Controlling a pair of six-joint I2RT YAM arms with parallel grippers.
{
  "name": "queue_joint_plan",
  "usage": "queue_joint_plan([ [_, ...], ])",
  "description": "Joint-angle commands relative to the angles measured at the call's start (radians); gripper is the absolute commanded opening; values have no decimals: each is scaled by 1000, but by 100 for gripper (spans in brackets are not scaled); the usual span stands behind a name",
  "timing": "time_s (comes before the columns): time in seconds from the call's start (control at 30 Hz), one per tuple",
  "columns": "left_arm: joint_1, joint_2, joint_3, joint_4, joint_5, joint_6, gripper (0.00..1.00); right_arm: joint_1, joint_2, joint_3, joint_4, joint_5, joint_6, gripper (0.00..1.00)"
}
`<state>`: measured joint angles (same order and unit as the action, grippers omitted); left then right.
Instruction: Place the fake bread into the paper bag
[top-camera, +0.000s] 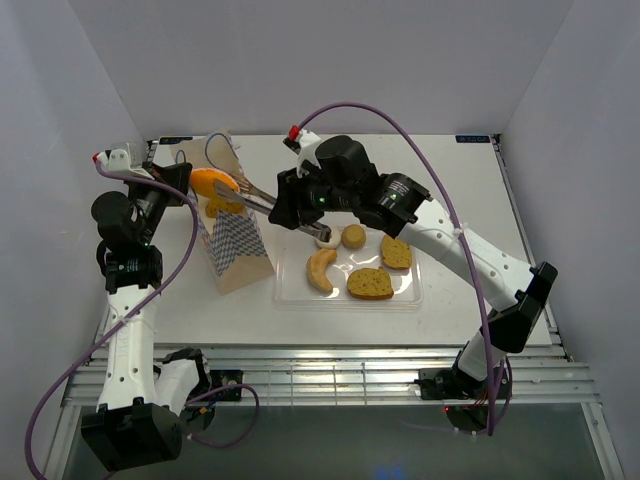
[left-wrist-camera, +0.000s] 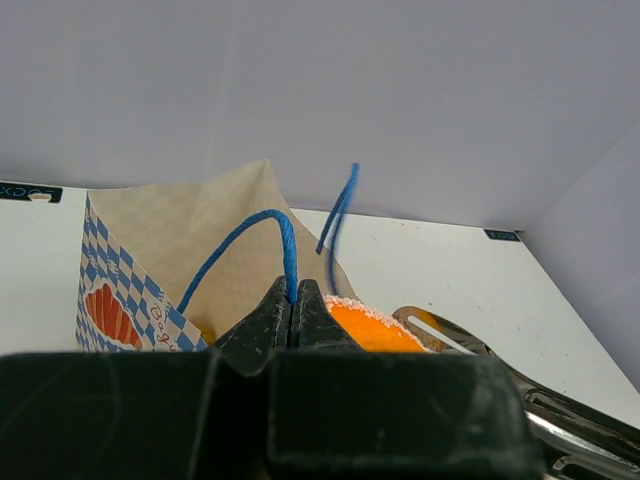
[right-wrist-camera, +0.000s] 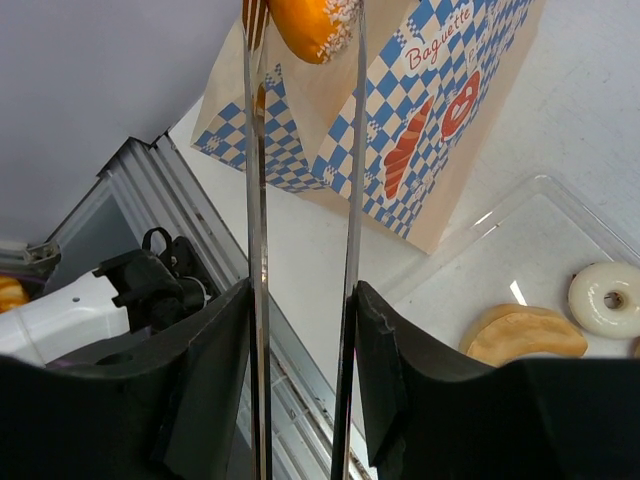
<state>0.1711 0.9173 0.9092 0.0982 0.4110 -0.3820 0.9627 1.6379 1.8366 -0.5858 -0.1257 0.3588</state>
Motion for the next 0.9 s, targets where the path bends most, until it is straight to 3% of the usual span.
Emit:
queue_joint_plan([
  [0.0,2,-15,-1,17,-5,8,0,5,3,62,27,17,-9,49],
  [0.4,2,-21,-1,-2,-52,26,0,5,-24,62,14,54,-23,56],
  [0.87,2,-14,-1,-14,-71,29,0,-2,-159,-34,9,51,-29,53],
])
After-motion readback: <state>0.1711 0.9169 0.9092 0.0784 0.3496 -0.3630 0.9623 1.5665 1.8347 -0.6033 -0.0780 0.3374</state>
